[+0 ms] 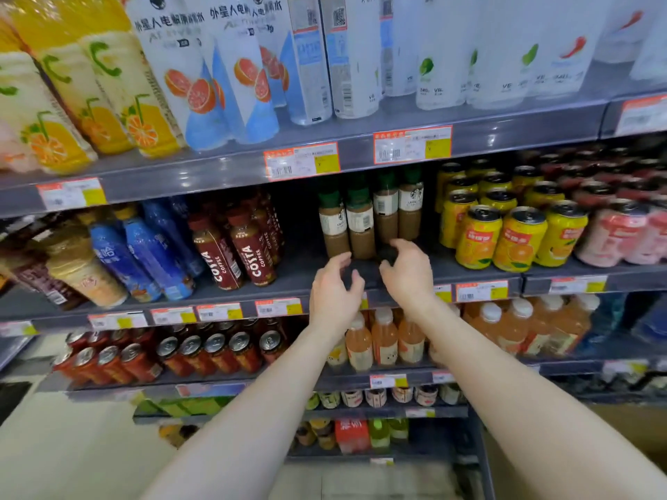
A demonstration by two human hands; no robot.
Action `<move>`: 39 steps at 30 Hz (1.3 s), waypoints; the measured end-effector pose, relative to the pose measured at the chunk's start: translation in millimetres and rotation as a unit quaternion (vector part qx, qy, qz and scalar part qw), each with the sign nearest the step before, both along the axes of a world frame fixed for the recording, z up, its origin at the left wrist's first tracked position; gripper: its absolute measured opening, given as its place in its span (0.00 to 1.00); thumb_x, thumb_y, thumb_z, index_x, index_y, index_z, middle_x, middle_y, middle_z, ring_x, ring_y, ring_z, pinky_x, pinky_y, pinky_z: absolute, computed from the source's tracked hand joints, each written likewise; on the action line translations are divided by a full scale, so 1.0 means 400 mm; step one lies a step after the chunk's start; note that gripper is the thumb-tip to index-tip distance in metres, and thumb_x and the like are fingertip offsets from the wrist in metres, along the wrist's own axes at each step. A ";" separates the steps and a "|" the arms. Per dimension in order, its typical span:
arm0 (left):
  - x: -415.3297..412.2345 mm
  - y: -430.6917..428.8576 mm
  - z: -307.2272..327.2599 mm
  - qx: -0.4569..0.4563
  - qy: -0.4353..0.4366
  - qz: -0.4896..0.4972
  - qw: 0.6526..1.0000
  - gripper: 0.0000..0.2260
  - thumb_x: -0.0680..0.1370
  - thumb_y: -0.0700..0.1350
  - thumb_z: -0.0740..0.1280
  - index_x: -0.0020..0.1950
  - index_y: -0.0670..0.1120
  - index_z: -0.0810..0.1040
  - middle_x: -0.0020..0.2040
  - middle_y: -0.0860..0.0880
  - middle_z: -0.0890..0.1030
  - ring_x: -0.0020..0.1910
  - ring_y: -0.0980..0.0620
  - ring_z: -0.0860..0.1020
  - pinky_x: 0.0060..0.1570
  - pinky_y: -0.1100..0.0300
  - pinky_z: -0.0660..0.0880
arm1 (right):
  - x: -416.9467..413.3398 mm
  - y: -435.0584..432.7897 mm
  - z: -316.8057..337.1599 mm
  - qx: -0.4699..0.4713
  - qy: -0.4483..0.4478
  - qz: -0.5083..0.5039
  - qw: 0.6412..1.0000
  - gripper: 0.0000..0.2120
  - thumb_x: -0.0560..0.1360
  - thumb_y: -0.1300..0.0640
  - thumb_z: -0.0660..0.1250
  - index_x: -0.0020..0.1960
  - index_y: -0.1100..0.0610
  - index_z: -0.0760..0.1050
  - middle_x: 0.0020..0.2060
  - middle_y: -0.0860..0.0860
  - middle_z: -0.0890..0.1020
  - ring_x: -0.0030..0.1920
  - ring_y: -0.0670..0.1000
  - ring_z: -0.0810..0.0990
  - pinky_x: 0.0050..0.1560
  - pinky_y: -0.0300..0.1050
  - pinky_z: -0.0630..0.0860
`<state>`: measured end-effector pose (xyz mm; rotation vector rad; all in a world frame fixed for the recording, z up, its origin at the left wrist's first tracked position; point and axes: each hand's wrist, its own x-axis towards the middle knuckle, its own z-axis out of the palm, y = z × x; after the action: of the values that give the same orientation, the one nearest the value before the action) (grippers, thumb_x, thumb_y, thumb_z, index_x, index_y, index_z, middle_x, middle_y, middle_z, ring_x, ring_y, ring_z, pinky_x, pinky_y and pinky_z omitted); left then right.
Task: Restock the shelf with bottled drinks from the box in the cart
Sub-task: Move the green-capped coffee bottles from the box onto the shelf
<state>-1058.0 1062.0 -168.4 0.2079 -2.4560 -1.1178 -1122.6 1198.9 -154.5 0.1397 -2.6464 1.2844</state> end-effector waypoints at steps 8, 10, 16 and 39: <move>0.185 0.049 0.010 -0.190 -0.072 -0.058 0.977 0.19 0.77 0.53 0.64 0.67 0.51 0.77 0.61 0.47 0.82 0.61 0.43 0.79 0.58 0.49 0.77 | 0.262 0.117 -0.026 0.097 0.011 0.027 0.995 0.18 0.77 0.63 0.64 0.66 0.61 0.78 0.62 0.60 0.81 0.64 0.61 0.79 0.61 0.52 0.76; 0.262 0.077 -0.006 -0.204 -0.094 -0.077 0.972 0.20 0.76 0.55 0.63 0.67 0.53 0.76 0.59 0.47 0.82 0.58 0.41 0.80 0.56 0.47 0.78 | 0.361 0.154 -0.058 0.131 -0.002 0.021 0.991 0.15 0.77 0.61 0.64 0.62 0.58 0.79 0.56 0.57 0.83 0.58 0.60 0.81 0.53 0.53 0.80; 0.510 0.194 -0.104 -0.263 -0.102 -0.182 0.942 0.18 0.80 0.51 0.64 0.68 0.47 0.77 0.61 0.46 0.80 0.60 0.42 0.79 0.56 0.50 0.77 | 0.649 0.306 -0.198 0.209 -0.129 0.000 0.969 0.18 0.79 0.57 0.65 0.68 0.54 0.76 0.60 0.54 0.82 0.57 0.56 0.82 0.49 0.49 0.80; 0.641 1.025 -0.328 -0.311 -0.249 -0.293 0.869 0.20 0.80 0.55 0.62 0.69 0.48 0.73 0.62 0.46 0.79 0.59 0.43 0.79 0.56 0.48 0.78 | 0.904 1.201 -0.426 0.206 -0.314 -0.120 0.919 0.22 0.71 0.60 0.61 0.64 0.54 0.77 0.58 0.56 0.83 0.57 0.61 0.82 0.55 0.53 0.81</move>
<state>-801.5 1472.0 -299.7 -0.5514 -3.3268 -0.4102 -761.0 1679.1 -324.7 -0.6273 -3.2960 0.7587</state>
